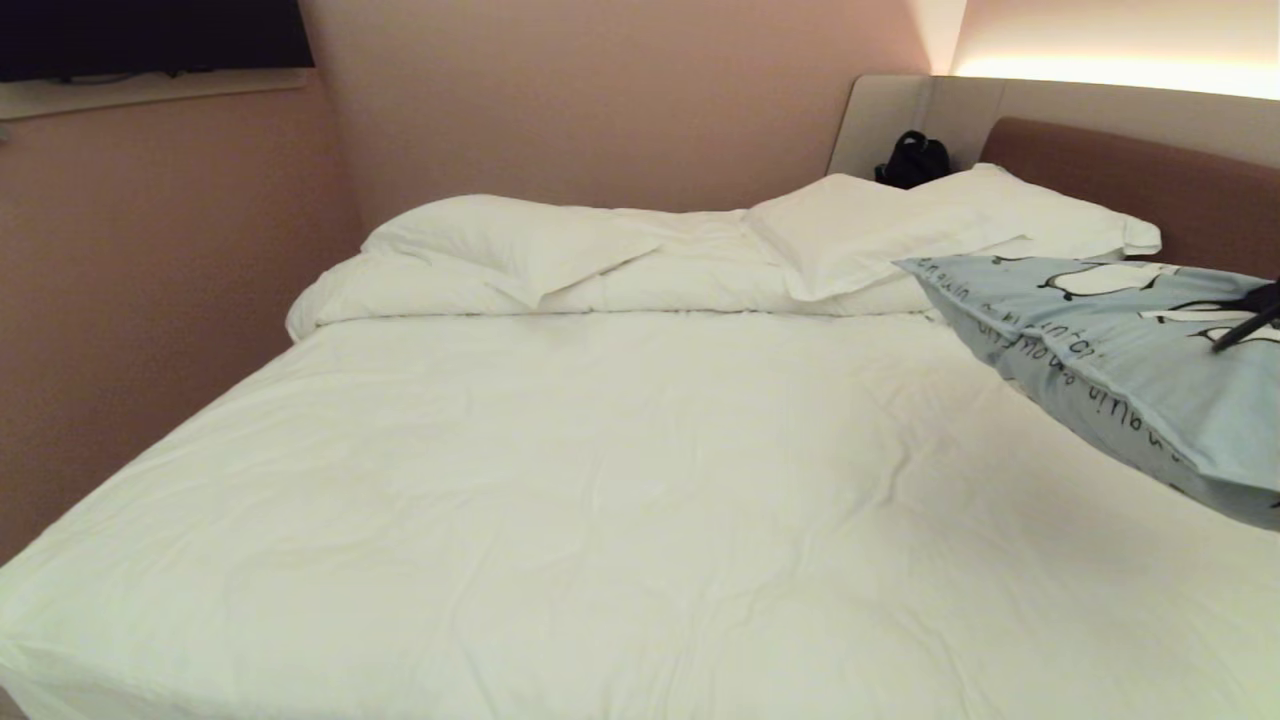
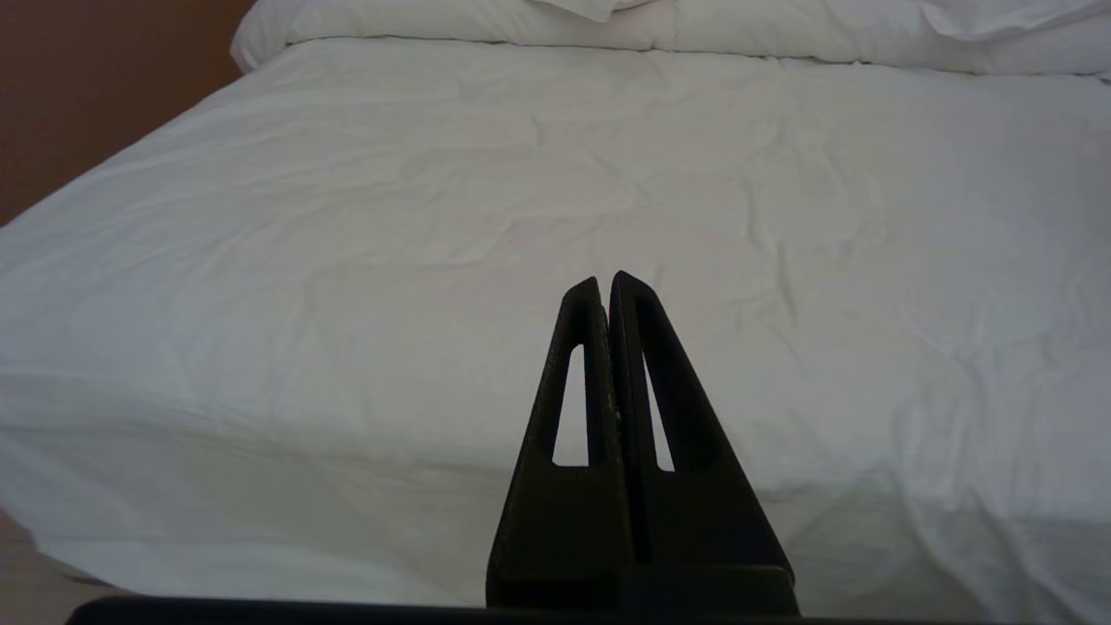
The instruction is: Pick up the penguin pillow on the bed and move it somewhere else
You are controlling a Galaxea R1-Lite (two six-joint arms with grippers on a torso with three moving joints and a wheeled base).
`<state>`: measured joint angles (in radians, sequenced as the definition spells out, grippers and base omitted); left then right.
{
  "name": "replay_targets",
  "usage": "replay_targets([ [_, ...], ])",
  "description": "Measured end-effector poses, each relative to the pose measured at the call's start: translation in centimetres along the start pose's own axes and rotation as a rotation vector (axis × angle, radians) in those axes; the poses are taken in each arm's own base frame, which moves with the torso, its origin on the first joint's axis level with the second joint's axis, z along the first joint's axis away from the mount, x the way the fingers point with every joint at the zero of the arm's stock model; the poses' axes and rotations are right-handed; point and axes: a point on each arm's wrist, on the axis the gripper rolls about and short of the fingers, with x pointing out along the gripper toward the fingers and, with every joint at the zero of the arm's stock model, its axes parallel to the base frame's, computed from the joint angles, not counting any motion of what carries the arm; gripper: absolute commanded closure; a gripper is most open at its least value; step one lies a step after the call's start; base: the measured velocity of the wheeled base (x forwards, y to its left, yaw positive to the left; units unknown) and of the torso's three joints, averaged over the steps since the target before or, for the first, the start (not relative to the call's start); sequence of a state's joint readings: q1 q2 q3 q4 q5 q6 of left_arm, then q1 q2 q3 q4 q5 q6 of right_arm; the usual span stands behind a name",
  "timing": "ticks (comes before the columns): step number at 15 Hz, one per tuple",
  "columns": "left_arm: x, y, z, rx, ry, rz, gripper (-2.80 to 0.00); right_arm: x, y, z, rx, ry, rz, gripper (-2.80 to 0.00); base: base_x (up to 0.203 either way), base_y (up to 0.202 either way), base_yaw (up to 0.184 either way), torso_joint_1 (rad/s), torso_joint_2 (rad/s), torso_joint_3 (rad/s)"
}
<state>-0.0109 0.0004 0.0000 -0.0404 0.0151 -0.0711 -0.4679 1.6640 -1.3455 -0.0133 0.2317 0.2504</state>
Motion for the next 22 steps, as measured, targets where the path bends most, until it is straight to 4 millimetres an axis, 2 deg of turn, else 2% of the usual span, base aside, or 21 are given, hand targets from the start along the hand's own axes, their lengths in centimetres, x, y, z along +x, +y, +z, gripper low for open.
replay_targets([
  [5,0.0,0.0,0.0,-0.001,0.000,0.000,0.00,-0.1,0.0,0.1,0.000,-0.003,-0.001,0.00,0.000,0.151,0.001,0.003,0.00,0.002],
  [14,0.0,0.0,0.0,-0.004,0.001,0.000,0.00,-0.7,0.0,-0.3,0.003,0.004,-0.006,0.00,0.000,0.000,0.000,0.000,0.00,0.000],
  [22,0.0,0.0,0.0,-0.006,0.001,0.000,0.00,-1.2,0.0,-0.8,0.007,0.016,-0.007,0.00,-0.170,0.000,0.001,-0.002,0.00,0.005],
])
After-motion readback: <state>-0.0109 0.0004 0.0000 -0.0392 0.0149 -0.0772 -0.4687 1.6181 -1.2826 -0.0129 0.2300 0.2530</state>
